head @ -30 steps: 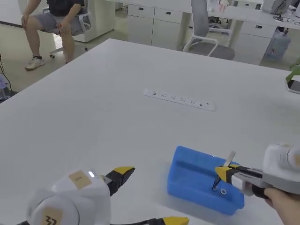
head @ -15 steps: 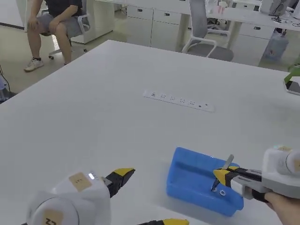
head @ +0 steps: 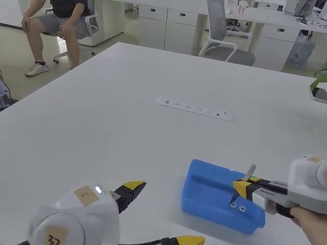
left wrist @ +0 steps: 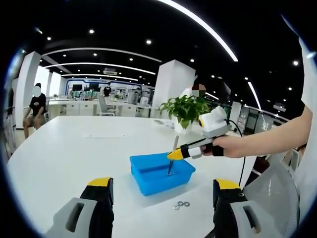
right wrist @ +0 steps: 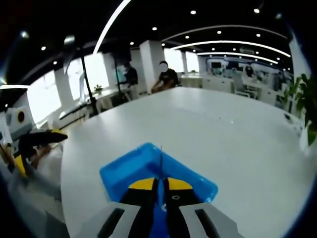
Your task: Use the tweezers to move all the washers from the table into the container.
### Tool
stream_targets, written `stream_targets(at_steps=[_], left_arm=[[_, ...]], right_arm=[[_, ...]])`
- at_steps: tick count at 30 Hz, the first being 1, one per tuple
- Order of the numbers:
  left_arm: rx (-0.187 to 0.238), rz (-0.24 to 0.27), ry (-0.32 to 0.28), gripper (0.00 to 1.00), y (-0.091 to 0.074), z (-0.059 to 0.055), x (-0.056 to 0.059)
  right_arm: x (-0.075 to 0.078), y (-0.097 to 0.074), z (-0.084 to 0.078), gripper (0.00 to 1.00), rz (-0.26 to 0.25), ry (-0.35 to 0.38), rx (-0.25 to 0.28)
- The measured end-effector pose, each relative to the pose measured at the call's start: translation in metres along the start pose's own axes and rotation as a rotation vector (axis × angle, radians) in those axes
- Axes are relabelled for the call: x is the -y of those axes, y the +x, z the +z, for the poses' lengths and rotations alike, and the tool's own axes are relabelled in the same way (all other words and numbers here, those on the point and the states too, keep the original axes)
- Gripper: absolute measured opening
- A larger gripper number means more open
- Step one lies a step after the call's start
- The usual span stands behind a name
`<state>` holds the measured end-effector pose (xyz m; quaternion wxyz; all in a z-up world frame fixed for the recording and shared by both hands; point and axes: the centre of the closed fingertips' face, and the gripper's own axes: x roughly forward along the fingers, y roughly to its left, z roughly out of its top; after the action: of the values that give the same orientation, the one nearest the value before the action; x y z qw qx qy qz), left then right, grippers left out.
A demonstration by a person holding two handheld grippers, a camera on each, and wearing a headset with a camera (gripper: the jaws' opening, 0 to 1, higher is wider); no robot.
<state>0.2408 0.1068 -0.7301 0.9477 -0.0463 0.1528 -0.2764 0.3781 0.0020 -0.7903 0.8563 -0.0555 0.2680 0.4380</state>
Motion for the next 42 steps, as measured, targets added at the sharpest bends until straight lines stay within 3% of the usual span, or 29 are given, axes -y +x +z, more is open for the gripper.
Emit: stream_targets(at_steps=[15, 21, 33, 42], left_arm=[[-0.008, -0.002, 0.0, 0.84, 0.001, -0.001, 0.0], [-0.012, -0.002, 0.003, 0.84, 0.001, -0.001, 0.001], [-0.023, -0.009, 0.009, 0.83, 0.001, -0.003, 0.001], [-0.031, -0.011, 0.012, 0.83, 0.001, -0.005, 0.002]], right_arm=[[-0.014, -0.016, 0.023, 0.04, 0.028, -0.013, 0.057], [-0.032, -0.025, 0.03, 0.04, 0.064, -0.02, 0.084], [-0.057, -0.037, 0.033, 0.04, 0.112, -0.013, 0.111], [-0.068, -0.037, 0.023, 0.04, 0.146, 0.02, 0.101]])
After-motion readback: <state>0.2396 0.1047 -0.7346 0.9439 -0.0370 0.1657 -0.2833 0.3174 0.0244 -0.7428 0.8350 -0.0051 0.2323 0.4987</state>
